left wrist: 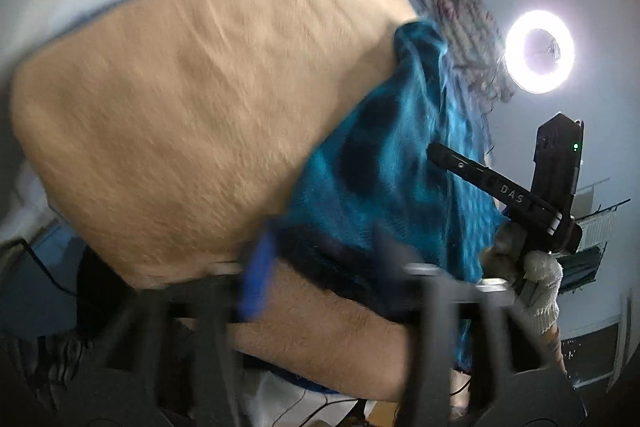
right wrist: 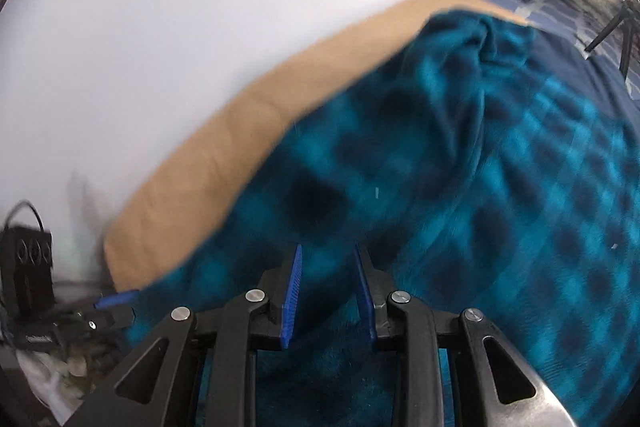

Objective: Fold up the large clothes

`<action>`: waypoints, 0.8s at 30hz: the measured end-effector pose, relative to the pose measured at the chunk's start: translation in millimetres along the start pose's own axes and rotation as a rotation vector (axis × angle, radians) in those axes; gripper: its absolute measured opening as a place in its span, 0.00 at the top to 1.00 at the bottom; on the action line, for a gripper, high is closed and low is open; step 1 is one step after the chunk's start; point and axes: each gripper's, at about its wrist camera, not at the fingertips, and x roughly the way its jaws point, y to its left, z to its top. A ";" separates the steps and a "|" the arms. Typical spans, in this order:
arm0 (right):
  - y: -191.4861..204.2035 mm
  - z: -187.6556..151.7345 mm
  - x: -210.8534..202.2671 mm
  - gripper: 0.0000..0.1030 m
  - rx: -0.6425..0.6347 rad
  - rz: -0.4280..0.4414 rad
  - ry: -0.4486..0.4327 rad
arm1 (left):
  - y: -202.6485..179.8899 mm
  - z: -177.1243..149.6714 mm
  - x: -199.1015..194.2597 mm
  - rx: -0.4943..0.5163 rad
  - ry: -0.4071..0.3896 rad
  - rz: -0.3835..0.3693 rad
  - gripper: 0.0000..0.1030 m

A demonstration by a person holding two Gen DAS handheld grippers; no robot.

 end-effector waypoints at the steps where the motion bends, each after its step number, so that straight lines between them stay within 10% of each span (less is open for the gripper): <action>1: -1.5 -3.4 8.7 0.74 0.000 -0.007 0.015 | -3.8 -0.5 1.0 0.015 -0.005 0.010 0.97; 14: -25.6 21.9 -48.1 0.72 0.113 0.044 -0.071 | -95.4 8.8 -118.9 0.413 -0.359 0.074 0.98; 24: -37.2 146.1 -38.6 0.39 0.199 0.068 -0.092 | -98.2 9.2 -119.7 0.460 -0.363 0.064 0.98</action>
